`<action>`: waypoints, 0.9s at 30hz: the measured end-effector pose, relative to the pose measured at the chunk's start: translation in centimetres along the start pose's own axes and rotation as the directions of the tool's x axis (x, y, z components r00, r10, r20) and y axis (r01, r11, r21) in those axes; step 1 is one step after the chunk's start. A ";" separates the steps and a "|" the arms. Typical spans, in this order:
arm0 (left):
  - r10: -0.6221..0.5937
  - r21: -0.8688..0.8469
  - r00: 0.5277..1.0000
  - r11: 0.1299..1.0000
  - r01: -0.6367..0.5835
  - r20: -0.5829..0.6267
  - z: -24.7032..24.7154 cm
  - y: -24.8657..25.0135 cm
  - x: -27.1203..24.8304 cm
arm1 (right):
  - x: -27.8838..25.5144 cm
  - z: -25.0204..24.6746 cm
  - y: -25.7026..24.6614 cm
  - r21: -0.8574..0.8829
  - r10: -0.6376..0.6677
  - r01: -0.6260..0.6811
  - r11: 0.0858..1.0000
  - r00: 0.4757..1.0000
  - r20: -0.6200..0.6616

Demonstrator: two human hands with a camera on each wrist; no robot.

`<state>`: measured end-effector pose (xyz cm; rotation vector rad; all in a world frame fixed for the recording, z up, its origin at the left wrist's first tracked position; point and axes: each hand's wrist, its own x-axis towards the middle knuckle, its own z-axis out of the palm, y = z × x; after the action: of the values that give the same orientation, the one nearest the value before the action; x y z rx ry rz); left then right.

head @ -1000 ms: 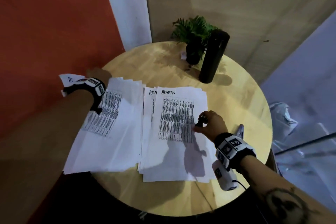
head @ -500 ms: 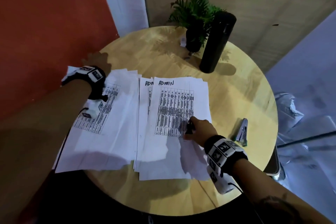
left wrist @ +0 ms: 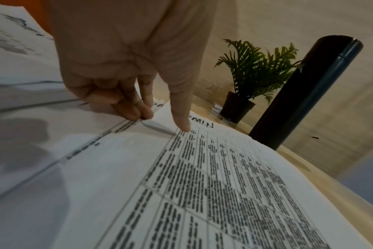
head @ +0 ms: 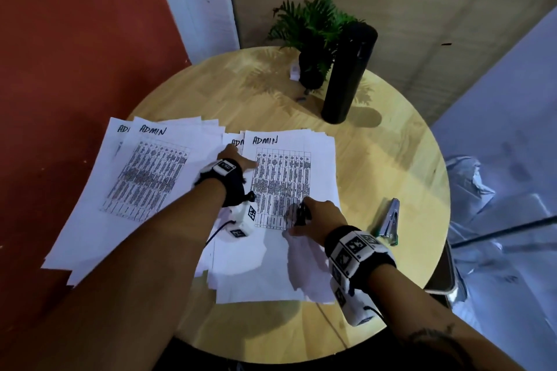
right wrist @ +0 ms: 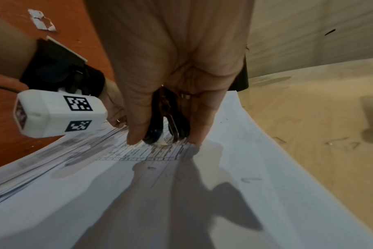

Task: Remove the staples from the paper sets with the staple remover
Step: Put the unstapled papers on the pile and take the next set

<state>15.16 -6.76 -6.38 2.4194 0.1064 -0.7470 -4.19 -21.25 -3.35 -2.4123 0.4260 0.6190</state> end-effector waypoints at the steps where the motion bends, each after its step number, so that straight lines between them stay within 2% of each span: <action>1: -0.003 0.001 1.000 1.000 0.003 0.029 0.0 0.0 0.1 | 0.0 0.1 0.2 0.007 -0.008 0.008 1.000 1.000 -0.003; 4: -0.010 0.090 0.998 0.996 0.004 0.069 -0.2 0.5 0.1 | 0.0 0.3 0.6 0.008 -0.027 0.027 1.000 1.000 -0.008; 7: -0.017 0.213 1.000 0.977 0.020 -0.017 -0.7 0.8 0.4 | 0.0 0.3 0.6 0.017 -0.035 0.036 0.999 0.999 -0.010; 9: 0.016 0.270 1.000 0.963 -0.011 -0.016 -0.7 0.9 0.5 | -0.1 0.4 0.7 0.038 -0.033 0.034 0.999 0.999 -0.023; 12: -0.010 0.205 0.996 0.979 -0.010 0.092 -0.3 0.6 0.8 | -0.2 0.5 0.9 0.056 -0.037 0.039 0.998 0.999 -0.033; 16: -0.038 0.020 0.994 0.999 0.037 0.099 -0.3 -0.5 0.6 | 0.0 0.5 1.0 0.098 -0.035 0.038 0.994 0.999 -0.033; 18: 0.031 -0.105 0.998 0.994 -0.025 0.053 -0.3 -0.8 0.0 | 0.0 0.1 1.3 0.166 -0.030 0.040 0.985 0.998 -0.064; 20: 0.130 -0.172 0.990 0.976 -0.136 -0.046 -0.4 -0.9 -1.3 | 0.0 -1.0 1.6 0.263 -0.048 0.089 0.961 0.986 -0.157; 23: 0.291 -0.335 0.932 0.874 -0.351 -0.216 -0.9 -0.8 -3.6 | -0.2 -4.8 1.0 0.372 -0.105 0.223 0.901 0.944 -0.312; 25: 0.344 -0.444 0.894 0.779 -0.442 -0.286 -1.4 -0.5 -5.2 | -0.2 -8.2 -0.4 0.296 -0.185 0.314 0.902 0.901 -0.392; 27: 0.376 -0.513 0.866 0.698 -0.499 -0.331 -1.9 0.2 -6.7 | -0.4 -11.4 -2.5 0.142 -0.287 0.375 0.916 0.861 -0.419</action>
<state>10.49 -5.24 -1.37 1.7975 -0.1492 -0.1897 0.34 -26.42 6.11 -2.3117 0.2094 -0.0687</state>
